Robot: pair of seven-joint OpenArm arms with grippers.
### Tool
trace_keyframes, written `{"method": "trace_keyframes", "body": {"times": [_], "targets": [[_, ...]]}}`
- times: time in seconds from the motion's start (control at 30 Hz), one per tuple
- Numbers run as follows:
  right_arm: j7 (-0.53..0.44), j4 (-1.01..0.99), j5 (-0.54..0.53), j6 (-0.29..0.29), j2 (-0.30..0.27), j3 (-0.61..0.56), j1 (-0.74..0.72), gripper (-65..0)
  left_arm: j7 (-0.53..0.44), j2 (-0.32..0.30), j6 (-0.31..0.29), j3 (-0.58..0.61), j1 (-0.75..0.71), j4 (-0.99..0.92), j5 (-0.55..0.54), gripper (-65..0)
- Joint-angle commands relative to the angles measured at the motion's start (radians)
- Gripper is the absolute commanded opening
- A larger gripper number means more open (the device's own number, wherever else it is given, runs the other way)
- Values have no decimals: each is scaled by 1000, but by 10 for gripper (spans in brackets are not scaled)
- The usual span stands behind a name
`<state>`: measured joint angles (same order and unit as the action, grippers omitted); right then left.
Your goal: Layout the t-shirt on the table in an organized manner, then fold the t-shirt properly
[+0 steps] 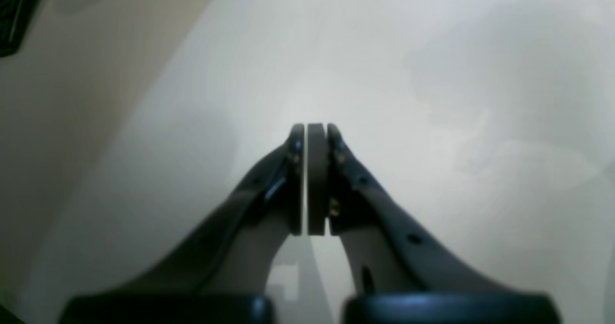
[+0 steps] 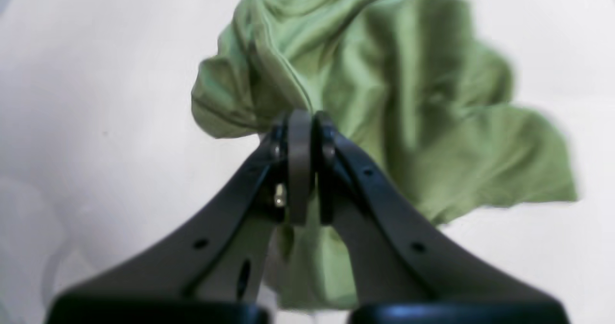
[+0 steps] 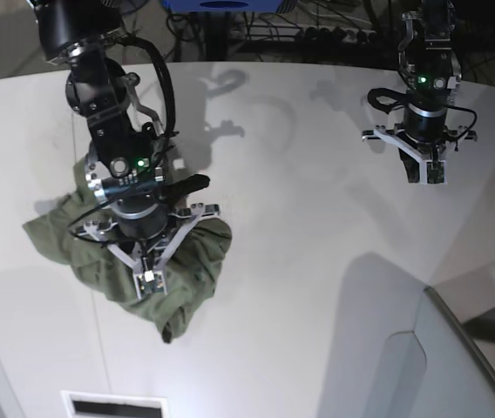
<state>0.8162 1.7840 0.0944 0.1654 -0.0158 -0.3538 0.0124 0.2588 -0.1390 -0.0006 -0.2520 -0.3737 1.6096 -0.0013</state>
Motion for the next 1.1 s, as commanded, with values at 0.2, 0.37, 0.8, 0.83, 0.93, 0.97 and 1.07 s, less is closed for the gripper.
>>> {"method": "trace_keyframes", "body": {"times": [0.2, 0.37, 0.8, 0.83, 0.93, 0.97, 1.07], "targets": [[-19, 98, 9, -20, -8, 137, -45, -650, -20, -11, 6, -2, 15, 1, 5, -638], [27, 127, 9, -85, -26, 201, -58, -650, -20, -9, 6, -2, 31, -13, 5, -634], [39, 205, 9, -96, -26, 197, 7, -650, -19, -12, 4, 165, 178, -76, -4, -591], [39, 205, 9, -96, -26, 197, 7, -650, -17, -12, 4, 201, 196, -75, -6, -558], [39, 205, 9, -97, -25, 193, 8, -650, -17, -7, 4, 297, 264, -78, -6, -421], [39, 205, 9, -97, -25, 183, 8, -650, -17, -6, 4, 329, 284, -78, -6, -393], [39, 205, 9, -97, -28, 151, 19, -650, -17, -3, 4, 434, 351, -78, -19, -374]]}}
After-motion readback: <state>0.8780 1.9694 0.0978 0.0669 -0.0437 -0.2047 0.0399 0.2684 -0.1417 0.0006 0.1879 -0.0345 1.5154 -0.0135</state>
